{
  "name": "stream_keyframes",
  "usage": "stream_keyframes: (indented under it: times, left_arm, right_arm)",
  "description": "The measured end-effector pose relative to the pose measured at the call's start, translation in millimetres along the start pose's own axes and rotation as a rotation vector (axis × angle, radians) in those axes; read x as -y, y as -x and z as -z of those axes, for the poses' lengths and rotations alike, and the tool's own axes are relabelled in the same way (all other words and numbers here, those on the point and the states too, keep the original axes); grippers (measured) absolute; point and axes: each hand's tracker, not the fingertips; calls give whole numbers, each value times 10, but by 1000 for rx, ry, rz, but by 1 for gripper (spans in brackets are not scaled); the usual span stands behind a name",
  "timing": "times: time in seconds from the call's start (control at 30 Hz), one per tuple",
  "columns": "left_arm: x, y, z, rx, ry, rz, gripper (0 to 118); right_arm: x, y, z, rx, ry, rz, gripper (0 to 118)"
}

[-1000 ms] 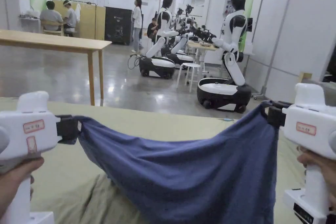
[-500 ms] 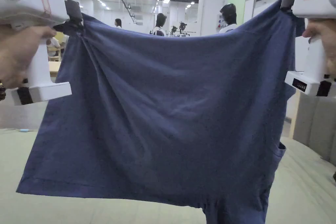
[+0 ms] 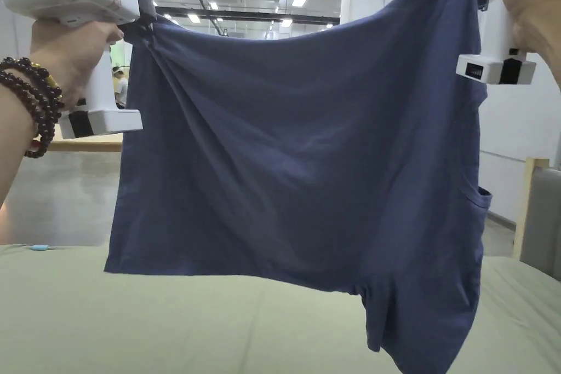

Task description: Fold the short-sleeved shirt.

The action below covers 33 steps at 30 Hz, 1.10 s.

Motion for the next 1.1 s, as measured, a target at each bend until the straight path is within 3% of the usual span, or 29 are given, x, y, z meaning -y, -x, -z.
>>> stream_keyframes:
  times: [0.43, 0.5, 0.67, 0.87, 1.1]
  left_arm:
    - [348, 36, 392, -29, 31, 17, 7]
    - [326, 169, 756, -34, 36, 19, 7]
    - [1051, 443, 893, -30, 118, -34, 7]
    - [2222, 748, 974, -28, 248, -49, 7]
    - [2864, 910, 1034, -26, 336, -102, 7]
  right_arm:
    - [276, 9, 636, 9, 40, 26, 0]
    - [406, 43, 672, 4, 45, 16, 0]
    - [1048, 169, 705, -23, 120, 13, 0]
    - [2272, 243, 777, -43, 270, 10, 0]
    - [2858, 250, 715, -47, 347, 61, 0]
